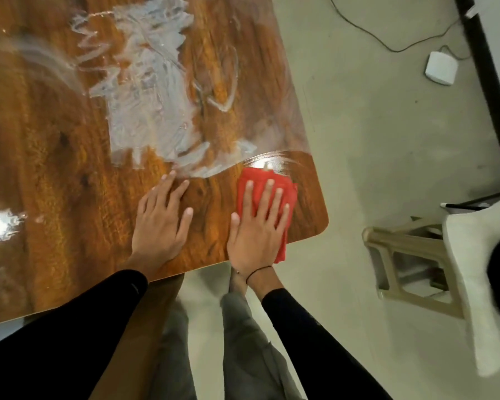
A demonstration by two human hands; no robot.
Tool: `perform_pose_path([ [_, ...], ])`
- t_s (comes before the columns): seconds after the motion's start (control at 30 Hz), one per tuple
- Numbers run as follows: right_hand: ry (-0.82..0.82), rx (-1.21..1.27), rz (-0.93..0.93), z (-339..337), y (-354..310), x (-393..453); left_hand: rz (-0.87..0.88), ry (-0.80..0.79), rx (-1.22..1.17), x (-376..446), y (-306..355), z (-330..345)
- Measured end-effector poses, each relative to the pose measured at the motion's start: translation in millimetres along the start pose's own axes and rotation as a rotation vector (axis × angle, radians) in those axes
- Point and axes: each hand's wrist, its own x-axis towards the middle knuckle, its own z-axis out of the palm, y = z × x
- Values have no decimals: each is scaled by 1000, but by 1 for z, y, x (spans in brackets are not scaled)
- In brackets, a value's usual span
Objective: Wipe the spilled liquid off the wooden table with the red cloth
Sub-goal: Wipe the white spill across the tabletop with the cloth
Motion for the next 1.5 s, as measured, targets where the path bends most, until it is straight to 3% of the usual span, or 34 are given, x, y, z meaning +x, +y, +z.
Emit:
perform_pose_path([
  [0.13, -134, -20, -540, -3, 41, -3, -11, 0, -13, 0, 0, 0],
  [0.2, -173, -59, -682, -9, 75, 9, -23, 2, -8, 1, -1, 1],
  [0.27, -175, -71, -630, -18, 99, 25, -29, 2, -14, 0, -4, 1],
  [0.37, -120, -57, -345, -24, 106, 55, -41, 47, -46, 0, -6, 4],
  [0.47, -67, -29, -84, -24, 78, 98, -192, 139, -92, -1, -9, 5],
  [0.57, -62, -30, 35, -23, 44, 144, -336, 188, -128, 1, -11, 5],
  [0.67, -88, -88, -125, -21, 4, 162, -391, 177, -108, 0, -14, 8],
  [0.8, -149, -113, -638, -13, -37, 138, -435, 150, -88, -2, -14, 10],
  [1.0, -334, -217, -1089, -18, 22, 105, -448, 108, -23, 0, -14, 13],
  [1.13, -359, -280, -972, -39, 61, 145, -454, 111, -11, 1, -16, 17],
  [1.3, -280, -201, -688, -41, 12, 218, -474, 114, -13, 1, -18, 21],
  [1.4, -256, -212, -779, -28, -39, 250, -553, 147, -1, 3, -18, 23],
  [1.5, -254, -247, -983, -15, -88, 251, -631, 167, -4, 3, -16, 24],
])
